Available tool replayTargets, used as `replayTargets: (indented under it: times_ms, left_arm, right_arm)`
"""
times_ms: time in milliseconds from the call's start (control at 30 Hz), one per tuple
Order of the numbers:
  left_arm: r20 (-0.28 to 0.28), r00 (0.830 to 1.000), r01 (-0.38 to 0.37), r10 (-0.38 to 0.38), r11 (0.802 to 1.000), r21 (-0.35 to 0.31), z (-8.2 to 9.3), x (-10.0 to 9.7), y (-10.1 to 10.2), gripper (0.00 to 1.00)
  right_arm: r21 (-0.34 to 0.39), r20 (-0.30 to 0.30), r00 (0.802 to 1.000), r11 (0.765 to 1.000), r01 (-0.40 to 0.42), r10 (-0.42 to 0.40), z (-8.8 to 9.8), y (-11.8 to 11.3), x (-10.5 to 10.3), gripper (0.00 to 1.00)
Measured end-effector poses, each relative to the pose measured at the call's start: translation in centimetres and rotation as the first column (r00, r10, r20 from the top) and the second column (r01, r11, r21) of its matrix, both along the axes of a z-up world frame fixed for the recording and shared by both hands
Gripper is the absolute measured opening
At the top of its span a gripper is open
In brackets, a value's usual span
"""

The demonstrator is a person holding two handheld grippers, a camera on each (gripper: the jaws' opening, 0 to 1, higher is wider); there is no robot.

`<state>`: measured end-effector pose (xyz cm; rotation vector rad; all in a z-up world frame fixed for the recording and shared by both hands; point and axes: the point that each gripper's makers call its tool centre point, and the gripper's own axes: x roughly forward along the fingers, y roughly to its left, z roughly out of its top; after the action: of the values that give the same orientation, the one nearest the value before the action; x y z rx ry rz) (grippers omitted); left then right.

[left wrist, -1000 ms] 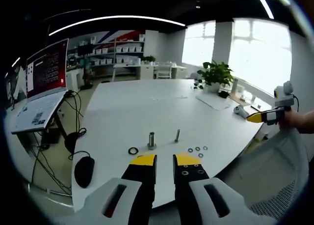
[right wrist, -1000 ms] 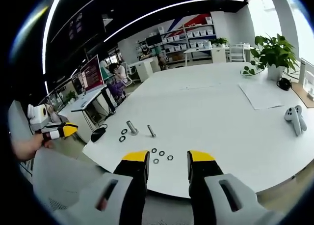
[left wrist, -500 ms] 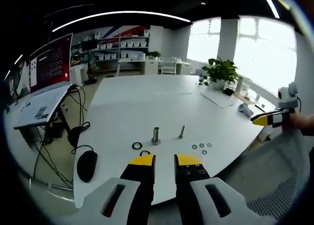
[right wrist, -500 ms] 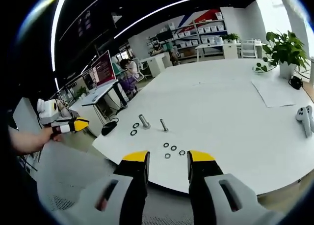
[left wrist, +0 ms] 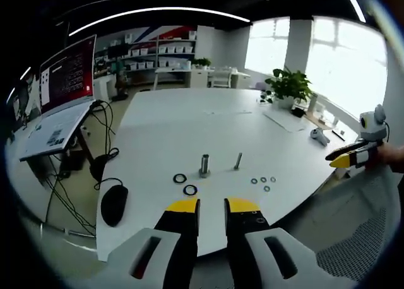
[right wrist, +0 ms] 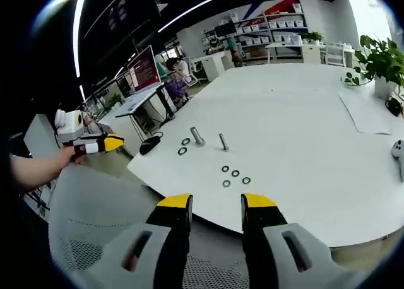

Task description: Place the washer onto the threaded stud by aligning its center hole with the stud, sliding it down to the base, and recovering from edge contact or off-axis alignment until the washer reaches the visible bottom stop.

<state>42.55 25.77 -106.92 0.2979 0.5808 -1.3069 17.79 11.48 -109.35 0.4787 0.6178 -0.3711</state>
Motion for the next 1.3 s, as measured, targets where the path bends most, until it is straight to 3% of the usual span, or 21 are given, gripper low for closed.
replayTargets:
  times_ms: [67,200,667,967,1067,1167,1300]
  left_arm:
    - [-0.004,1.000,0.003,-0.003,1.000,0.007,-0.2,-0.1,0.0,0.13]
    - [-0.004,1.000,0.017,-0.017,1.000,0.026,-0.5,-0.2,0.0,0.13]
    - [-0.009,0.999,0.050,-0.050,0.998,0.038,-0.6,-0.8,0.0,0.13]
    - [-0.017,0.998,0.061,-0.060,0.997,0.037,-0.5,-1.4,-0.3,0.13]
    - [0.007,0.998,0.064,-0.064,0.998,0.012,0.2,-1.2,-0.4,0.13]
    - [-0.022,0.998,0.051,-0.050,0.999,0.013,-0.2,-1.0,-0.3,0.13]
    - [0.009,0.998,0.059,-0.059,0.998,0.016,0.1,-1.2,-0.4,0.13]
  right_arm:
    - [0.019,-0.022,1.000,1.000,-0.022,0.022,-0.5,0.4,-0.1,0.34]
    - [0.015,0.001,1.000,1.000,-0.017,0.017,-0.1,0.3,0.1,0.34]
    - [-0.001,-0.006,1.000,1.000,-0.019,0.019,-0.2,-0.1,0.2,0.34]
    - [-0.001,0.021,1.000,1.000,0.002,-0.002,0.0,-0.4,0.3,0.34]
    - [-0.004,0.028,1.000,1.000,0.006,-0.006,0.1,-0.5,0.3,0.34]
    - [-0.004,0.046,0.999,1.000,0.022,-0.022,0.3,-0.8,0.2,0.34]
    - [-0.002,0.049,0.999,1.000,0.017,-0.017,0.3,-0.7,0.3,0.34]
